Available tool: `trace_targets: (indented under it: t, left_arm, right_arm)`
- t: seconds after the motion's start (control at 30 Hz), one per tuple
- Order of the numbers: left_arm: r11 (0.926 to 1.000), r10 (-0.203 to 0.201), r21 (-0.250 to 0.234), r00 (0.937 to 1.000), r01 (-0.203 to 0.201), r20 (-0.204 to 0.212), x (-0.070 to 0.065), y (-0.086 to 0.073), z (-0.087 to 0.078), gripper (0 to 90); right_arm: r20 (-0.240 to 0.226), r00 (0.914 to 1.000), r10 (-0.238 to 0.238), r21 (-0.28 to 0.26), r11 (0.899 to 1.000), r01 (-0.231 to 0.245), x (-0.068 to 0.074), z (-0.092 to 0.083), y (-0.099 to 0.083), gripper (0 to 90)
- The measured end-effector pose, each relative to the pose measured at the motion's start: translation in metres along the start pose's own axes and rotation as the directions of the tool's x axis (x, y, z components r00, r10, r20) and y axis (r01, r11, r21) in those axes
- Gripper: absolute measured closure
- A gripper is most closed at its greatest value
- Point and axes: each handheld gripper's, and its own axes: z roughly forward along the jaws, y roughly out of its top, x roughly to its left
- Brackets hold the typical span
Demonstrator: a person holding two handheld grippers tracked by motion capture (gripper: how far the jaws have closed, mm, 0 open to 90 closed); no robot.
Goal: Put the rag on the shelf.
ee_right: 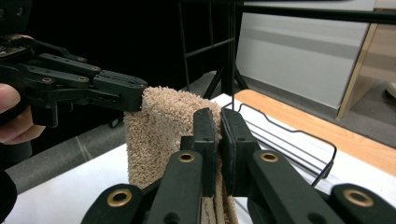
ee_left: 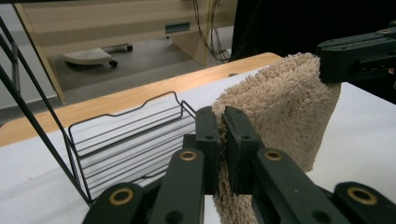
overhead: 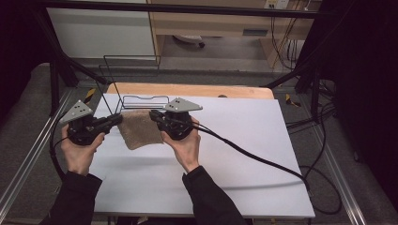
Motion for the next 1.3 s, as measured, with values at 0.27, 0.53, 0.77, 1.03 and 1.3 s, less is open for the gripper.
trace_targets:
  t: [0.27,0.53,0.77,1.03,1.3]
  left_arm:
    - [0.9998,0.009,-0.02,1.0,-0.009,0.001,0.004,0.011,-0.001,84.1]
    - [0.9992,0.016,-0.037,0.9999,-0.016,-0.006,0.009,0.021,-0.004,84.1]
    - [0.9982,0.023,-0.054,0.9994,-0.025,-0.025,0.014,0.032,-0.008,84.2]
    - [0.9964,0.041,-0.072,0.9982,-0.044,-0.044,0.018,0.048,-0.014,84.2]
    - [0.9934,0.06,-0.095,0.9967,-0.065,-0.056,0.02,0.062,-0.018,84.3]
  right_arm:
    - [0.005,1.0,0.008,-0.039,0.999,-0.008,-0.002,0.001,0.007,85.7]
    - [0.014,0.9999,-0.003,-0.064,0.998,0.004,0.0,0.003,0.015,85.7]
    - [0.021,0.9998,-0.003,-0.088,0.996,0.005,0.002,0.008,0.024,85.6]
    - [0.023,0.9996,-0.013,-0.113,0.994,0.016,0.004,0.011,0.038,85.7]
    - [0.025,0.9997,0.0,-0.144,0.99,0.004,0.002,0.013,0.047,85.8]
